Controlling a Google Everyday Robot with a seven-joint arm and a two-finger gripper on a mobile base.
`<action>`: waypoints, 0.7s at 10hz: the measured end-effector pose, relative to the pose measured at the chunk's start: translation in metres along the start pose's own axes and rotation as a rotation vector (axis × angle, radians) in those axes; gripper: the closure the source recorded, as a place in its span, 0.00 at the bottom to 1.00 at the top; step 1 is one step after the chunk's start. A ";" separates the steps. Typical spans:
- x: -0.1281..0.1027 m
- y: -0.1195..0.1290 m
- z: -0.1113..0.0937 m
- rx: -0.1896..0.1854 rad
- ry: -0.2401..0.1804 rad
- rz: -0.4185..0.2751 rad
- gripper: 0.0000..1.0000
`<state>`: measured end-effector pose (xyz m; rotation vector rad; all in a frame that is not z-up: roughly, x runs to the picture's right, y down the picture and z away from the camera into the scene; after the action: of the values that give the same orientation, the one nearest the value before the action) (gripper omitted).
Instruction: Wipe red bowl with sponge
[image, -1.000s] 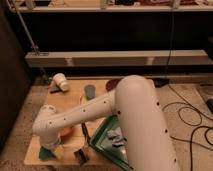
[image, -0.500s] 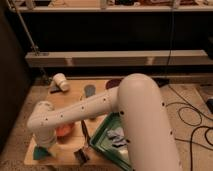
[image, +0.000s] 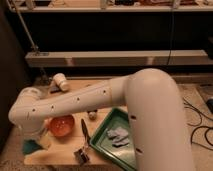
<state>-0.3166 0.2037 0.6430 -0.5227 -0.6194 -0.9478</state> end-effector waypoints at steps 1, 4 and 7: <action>0.014 -0.006 -0.023 0.029 0.016 0.010 1.00; 0.074 -0.014 -0.066 0.092 0.050 0.060 1.00; 0.140 -0.001 -0.082 0.127 0.071 0.099 1.00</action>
<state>-0.2351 0.0686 0.6809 -0.4008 -0.5808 -0.8244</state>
